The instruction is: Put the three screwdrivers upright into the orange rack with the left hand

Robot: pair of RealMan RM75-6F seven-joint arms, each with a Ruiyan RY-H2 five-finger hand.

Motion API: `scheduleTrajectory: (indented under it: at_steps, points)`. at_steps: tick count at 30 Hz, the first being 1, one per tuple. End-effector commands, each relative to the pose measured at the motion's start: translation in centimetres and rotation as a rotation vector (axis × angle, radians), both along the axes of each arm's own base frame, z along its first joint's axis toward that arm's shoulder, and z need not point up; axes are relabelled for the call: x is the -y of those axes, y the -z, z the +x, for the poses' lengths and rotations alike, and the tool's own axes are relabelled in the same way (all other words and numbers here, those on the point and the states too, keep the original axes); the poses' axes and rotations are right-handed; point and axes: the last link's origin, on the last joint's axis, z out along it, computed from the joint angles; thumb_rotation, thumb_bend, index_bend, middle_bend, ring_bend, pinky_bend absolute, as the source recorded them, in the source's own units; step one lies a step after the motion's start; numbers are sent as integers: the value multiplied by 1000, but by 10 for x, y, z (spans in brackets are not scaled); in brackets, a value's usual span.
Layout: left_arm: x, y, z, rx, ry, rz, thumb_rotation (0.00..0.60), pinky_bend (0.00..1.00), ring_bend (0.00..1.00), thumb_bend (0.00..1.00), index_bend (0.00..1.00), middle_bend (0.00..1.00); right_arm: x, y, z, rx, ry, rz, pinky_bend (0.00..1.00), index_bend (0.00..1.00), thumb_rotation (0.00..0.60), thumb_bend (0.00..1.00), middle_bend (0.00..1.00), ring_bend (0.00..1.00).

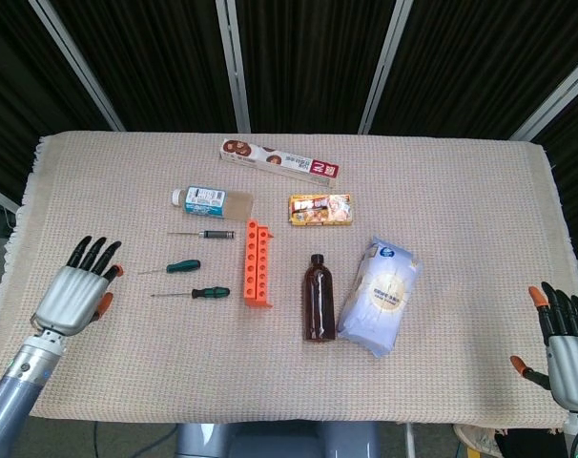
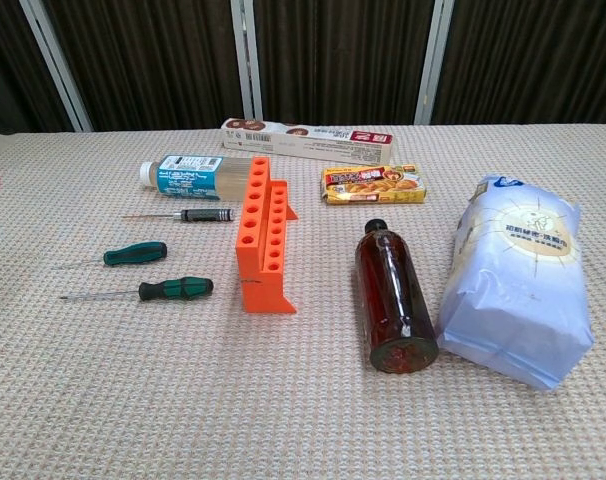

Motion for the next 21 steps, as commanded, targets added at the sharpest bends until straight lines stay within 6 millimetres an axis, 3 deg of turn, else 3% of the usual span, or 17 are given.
scheduleTrajectory:
  at_steps: [1, 4, 6, 13, 21]
  points:
    - [-19, 27, 26, -60, 61, -47, 600, 0, 0, 267, 361, 54, 0, -1, -1, 1, 2, -5, 0, 0, 600, 0, 0, 0]
    - [-24, 39, 37, -71, 75, -54, 600, 0, 0, 164, 375, 53, 0, 0, -2, 3, 3, -4, 0, 0, 600, 0, 0, 0]
    - [-28, 51, 47, -80, 96, -60, 600, 0, 0, 146, 388, 54, 0, 0, -2, 4, 2, -1, 0, 0, 600, 0, 0, 0]
    - [-35, 90, 67, -124, 138, -44, 600, 0, 11, 162, 452, 70, 1, 0, -3, 8, -4, -1, 0, 0, 600, 0, 0, 0]
    - [-41, 119, 80, -83, 75, -38, 600, 0, 14, 239, 451, 73, 0, -3, -5, 9, -3, -7, 0, 0, 600, 0, 0, 0]
